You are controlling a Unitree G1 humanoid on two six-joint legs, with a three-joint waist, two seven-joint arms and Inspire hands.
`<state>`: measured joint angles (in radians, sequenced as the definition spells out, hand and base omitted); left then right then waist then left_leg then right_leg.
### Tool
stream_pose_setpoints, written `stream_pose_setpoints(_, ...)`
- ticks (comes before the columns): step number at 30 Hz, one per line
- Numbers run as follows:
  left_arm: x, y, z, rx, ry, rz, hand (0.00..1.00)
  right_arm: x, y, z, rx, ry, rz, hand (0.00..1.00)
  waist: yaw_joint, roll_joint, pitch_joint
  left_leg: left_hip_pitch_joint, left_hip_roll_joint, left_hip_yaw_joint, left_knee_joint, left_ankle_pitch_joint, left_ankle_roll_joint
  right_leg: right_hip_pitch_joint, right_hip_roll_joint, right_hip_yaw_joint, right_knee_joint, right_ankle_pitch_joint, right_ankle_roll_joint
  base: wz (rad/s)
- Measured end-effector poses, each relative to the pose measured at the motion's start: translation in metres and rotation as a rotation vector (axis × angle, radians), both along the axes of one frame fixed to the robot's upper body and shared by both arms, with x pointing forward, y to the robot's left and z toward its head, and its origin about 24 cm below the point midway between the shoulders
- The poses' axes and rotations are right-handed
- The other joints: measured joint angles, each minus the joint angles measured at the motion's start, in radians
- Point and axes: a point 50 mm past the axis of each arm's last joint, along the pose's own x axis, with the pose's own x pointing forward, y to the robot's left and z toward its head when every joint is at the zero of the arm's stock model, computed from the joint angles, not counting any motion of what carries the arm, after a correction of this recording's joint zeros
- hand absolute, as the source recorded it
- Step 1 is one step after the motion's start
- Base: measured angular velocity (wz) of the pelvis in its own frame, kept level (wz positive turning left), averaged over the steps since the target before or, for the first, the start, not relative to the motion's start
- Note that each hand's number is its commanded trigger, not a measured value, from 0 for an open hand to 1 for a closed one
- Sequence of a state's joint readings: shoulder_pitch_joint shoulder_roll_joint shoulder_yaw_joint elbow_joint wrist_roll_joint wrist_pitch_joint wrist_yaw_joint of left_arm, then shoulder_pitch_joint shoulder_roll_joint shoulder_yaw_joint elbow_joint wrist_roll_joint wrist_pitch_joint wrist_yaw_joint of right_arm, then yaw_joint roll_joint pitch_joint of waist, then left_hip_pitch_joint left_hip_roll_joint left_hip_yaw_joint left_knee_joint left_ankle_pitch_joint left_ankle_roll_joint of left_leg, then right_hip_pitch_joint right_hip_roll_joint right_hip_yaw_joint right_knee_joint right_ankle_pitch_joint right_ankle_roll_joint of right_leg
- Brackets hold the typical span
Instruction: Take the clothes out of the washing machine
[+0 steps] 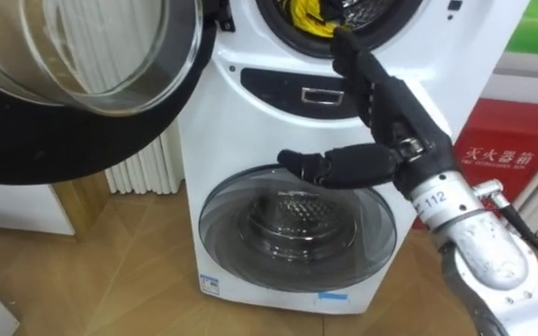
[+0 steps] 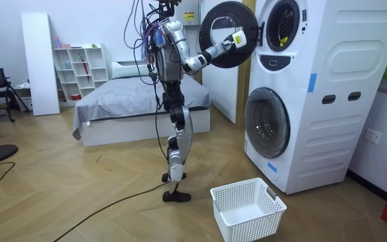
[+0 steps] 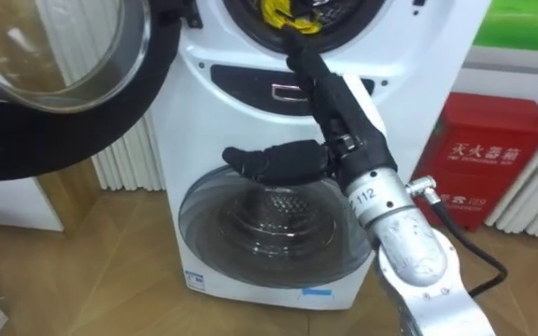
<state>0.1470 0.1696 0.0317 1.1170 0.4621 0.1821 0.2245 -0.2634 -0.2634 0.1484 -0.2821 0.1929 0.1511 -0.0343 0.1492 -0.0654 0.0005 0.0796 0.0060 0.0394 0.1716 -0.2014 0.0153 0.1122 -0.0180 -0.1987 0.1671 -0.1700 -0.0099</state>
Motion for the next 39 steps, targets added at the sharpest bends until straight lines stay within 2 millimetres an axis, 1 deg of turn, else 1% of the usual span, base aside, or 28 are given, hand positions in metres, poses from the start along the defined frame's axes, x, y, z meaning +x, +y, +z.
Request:
stream_pose_setpoints(6,-0.007,-0.001,-0.001,0.011,0.004,0.01,0.0,0.002,-0.003,-0.001,0.041,-0.011,-0.065,0.0,0.009,0.008,0.0059,-0.008,0.0,-0.018,0.019,-0.002,0.001,0.004,-0.001,-0.009,0.004,-0.001,0.002,0.09)
stream_pose_setpoints(9,-0.01,-0.003,-0.001,0.015,0.0,0.024,0.0,0.005,-0.005,-0.003,0.041,-0.007,-0.106,0.0,0.013,0.013,0.0091,-0.045,0.009,-0.016,0.079,-0.026,-0.003,-0.011,0.006,-0.009,0.013,-0.007,0.0,0.02)
stream_pose_setpoints(11,-0.015,-0.004,-0.002,0.01,0.008,0.03,0.0,0.006,-0.007,-0.006,0.038,0.001,-0.117,0.0,0.017,0.019,0.0131,-0.101,0.019,-0.018,0.203,-0.074,-0.01,-0.03,0.006,-0.015,0.07,-0.051,-0.013,0.03)
stream_pose_setpoints(13,-0.017,-0.006,-0.002,0.0,0.015,0.034,0.0,0.008,-0.01,-0.011,0.035,0.021,-0.143,0.0,0.015,0.021,0.0145,-0.14,0.022,-0.017,0.301,-0.093,-0.012,-0.033,0.0,-0.015,0.111,-0.086,-0.019,0.21)
stream_pose_setpoints(15,-0.021,-0.007,-0.003,-0.009,0.029,0.039,0.0,0.01,-0.012,-0.014,0.023,0.03,-0.17,0.0,0.017,0.015,0.0122,-0.16,0.025,-0.009,0.348,-0.092,-0.013,-0.042,-0.008,-0.011,0.145,-0.116,-0.023,0.19)
stream_pose_setpoints(16,-0.025,-0.007,-0.003,-0.011,0.04,0.044,0.0,0.011,-0.012,-0.016,0.025,0.036,-0.172,0.0,0.022,0.014,0.009,-0.168,0.032,-0.004,0.37,-0.09,-0.017,-0.04,-0.008,-0.01,0.146,-0.124,-0.032,0.14)
stream_pose_setpoints(17,-0.028,-0.006,-0.003,-0.01,0.045,0.048,0.0,0.011,-0.012,-0.015,0.04,0.032,-0.17,0.0,0.025,0.004,0.0107,-0.211,0.03,0.0,0.43,-0.077,-0.037,-0.036,-0.009,0.003,0.145,-0.126,-0.04,0.22)
stream_pose_setpoints(18,-0.03,-0.006,-0.003,-0.012,0.048,0.051,0.0,0.01,-0.012,-0.015,0.047,0.029,-0.173,0.0,0.022,-0.004,0.0118,-0.234,0.026,-0.001,0.433,-0.076,-0.045,-0.034,-0.011,0.012,0.144,-0.13,-0.042,0.4)
stream_pose_setpoints(19,-0.031,-0.007,-0.004,-0.017,0.046,0.065,0.0,0.01,-0.014,-0.014,0.055,0.024,-0.187,0.0,0.019,-0.017,0.0146,-0.284,0.013,-0.003,0.368,-0.074,-0.049,-0.032,-0.012,0.038,0.142,-0.143,-0.038,0.3)
stream_pose_setpoints(20,-0.033,-0.008,-0.004,-0.03,0.046,0.081,0.0,0.011,-0.017,-0.013,0.058,0.019,-0.205,0.0,0.033,-0.024,0.0135,-0.33,0.013,0.001,0.272,-0.044,-0.063,-0.028,-0.014,0.065,0.141,-0.151,-0.03,0.14)
stream_pose_setpoints(21,-0.035,-0.008,-0.004,-0.034,0.051,0.086,0.0,0.011,-0.016,-0.013,0.06,0.019,-0.207,0.0,0.044,-0.025,0.0138,-0.346,0.016,0.002,0.238,-0.004,-0.06,-0.025,-0.019,0.07,0.139,-0.155,-0.025,-0.21)
stream_pose_setpoints(22,-0.043,-0.008,-0.004,-0.038,0.067,0.103,0.0,0.011,-0.016,-0.013,0.06,0.019,-0.202,0.0,0.055,-0.022,0.0126,-0.364,0.022,0.0,0.187,0.064,-0.06,-0.011,-0.025,0.086,0.139,-0.166,-0.017,-0.24)
stream_pose_setpoints(23,-0.047,-0.008,-0.004,-0.041,0.075,0.113,0.0,0.011,-0.016,-0.012,0.06,0.015,-0.202,0.0,0.054,-0.021,0.011,-0.368,0.022,-0.003,0.176,0.097,-0.059,-0.005,-0.029,0.091,0.139,-0.173,-0.013,-0.22)
stream_pose_setpoints(24,-0.052,-0.006,-0.004,-0.046,0.082,0.139,0.0,0.01,-0.017,-0.011,0.065,0.007,-0.211,0.0,0.048,-0.026,0.0053,-0.369,0.009,-0.002,0.173,0.144,-0.034,0.0,-0.043,0.094,0.14,-0.188,0.002,-0.1)
stream_pose_setpoints(25,-0.052,-0.003,-0.003,-0.047,0.079,0.144,0.0,0.01,-0.018,-0.01,0.072,0.005,-0.225,0.0,0.036,-0.041,-0.0027,-0.366,-0.012,0.011,0.179,0.156,0.0,0.001,-0.065,0.097,0.139,-0.196,0.026,-0.1)
stream_pose_setpoints(26,-0.05,-0.001,-0.002,-0.054,0.063,0.156,0.0,0.01,-0.018,-0.01,0.072,0.004,-0.227,0.0,0.025,-0.052,-0.0062,-0.368,-0.032,0.04,0.205,0.136,0.021,0.007,-0.095,0.101,0.14,-0.204,0.042,-0.12)
stream_pose_setpoints(28,-0.045,-0.002,-0.003,-0.064,0.037,0.163,0.0,0.01,-0.02,-0.011,0.073,0.004,-0.24,0.0,0.016,-0.051,-0.0074,-0.352,-0.057,0.07,0.248,0.084,0.047,0.025,-0.129,0.117,0.167,-0.214,0.063,-0.27)
stream_pose_setpoints(29,-0.037,-0.001,-0.002,-0.066,0.014,0.157,0.0,0.01,-0.021,-0.011,0.082,0.008,-0.251,0.0,0.006,-0.04,0.0001,-0.324,-0.069,0.09,0.26,0.055,0.062,0.02,-0.154,0.117,0.236,-0.215,0.067,-0.3)
stream_pose_setpoints(30,-0.034,0.0,-0.002,-0.065,0.001,0.158,0.0,0.01,-0.022,-0.012,0.085,0.008,-0.256,0.0,0.001,-0.034,0.0004,-0.31,-0.076,0.097,0.258,0.042,0.068,0.008,-0.166,0.118,0.282,-0.213,0.072,-0.18)
stream_pose_setpoints(31,-0.025,0.004,-0.001,-0.057,-0.031,0.161,0.0,0.009,-0.022,-0.011,0.09,0.0,-0.264,0.0,-0.01,-0.027,0.0019,-0.284,-0.093,0.104,0.254,0.023,0.081,-0.021,-0.19,0.119,0.383,-0.2,0.094,-0.06)
stream_pose_setpoints(32,-0.013,0.01,0.002,-0.043,-0.07,0.164,0.0,0.009,-0.023,-0.01,0.09,-0.012,-0.272,0.0,-0.029,-0.029,0.0041,-0.257,-0.11,0.113,0.239,0.01,0.093,-0.052,-0.213,0.129,0.472,-0.175,0.104,-0.05)
stream_pose_setpoints(33,-0.006,0.013,0.003,-0.035,-0.089,0.163,0.0,0.009,-0.023,-0.009,0.089,-0.017,-0.275,0.0,-0.033,-0.027,0.005,-0.241,-0.115,0.116,0.234,0.006,0.098,-0.067,-0.218,0.142,0.51,-0.155,0.104,-0.14)
stream_pose_setpoints(34,0.004,0.015,0.005,-0.019,-0.118,0.15,0.0,0.009,-0.024,-0.009,0.083,-0.02,-0.277,0.0,-0.036,-0.017,0.0095,-0.208,-0.118,0.119,0.213,-0.002,0.107,-0.094,-0.222,0.157,0.575,-0.097,0.101,-0.27)
stream_pose_setpoints(35,0.014,0.017,0.007,-0.01,-0.147,0.139,0.0,0.008,-0.024,-0.01,0.069,-0.02,-0.282,0.0,-0.036,-0.007,0.011,-0.174,-0.118,0.115,0.181,-0.007,0.111,-0.119,-0.219,0.156,0.612,-0.078,0.095,-0.31)
stream_pose_setpoints(36,0.021,0.018,0.009,-0.007,-0.162,0.134,0.0,0.008,-0.024,-0.01,0.065,-0.02,-0.278,0.0,-0.036,-0.001,0.0104,-0.163,-0.116,0.112,0.165,-0.008,0.113,-0.137,-0.214,0.157,0.618,-0.089,0.093,-0.26)
stream_pose_setpoints(37,0.032,0.017,0.01,-0.005,-0.188,0.12,0.0,0.008,-0.024,-0.01,0.048,-0.023,-0.273,0.0,-0.042,0.012,0.0062,-0.147,-0.103,0.108,0.144,-0.009,0.115,-0.175,-0.188,0.153,0.604,-0.131,0.09,-0.13)
stream_pose_setpoints(38,0.043,0.016,0.012,-0.007,-0.218,0.1,0.0,0.008,-0.025,-0.01,0.029,-0.027,-0.272,0.0,-0.047,0.022,0.0061,-0.132,-0.093,0.1,0.126,-0.008,0.115,-0.212,-0.156,0.15,0.559,-0.155,0.086,0.0)
stream_pose_setpoints(39,0.049,0.015,0.014,-0.008,-0.234,0.09,0.0,0.008,-0.026,-0.01,0.02,-0.026,-0.273,0.0,-0.05,0.024,0.0062,-0.127,-0.088,0.094,0.12,-0.008,0.115,-0.226,-0.144,0.144,0.524,-0.161,0.083,0.09)
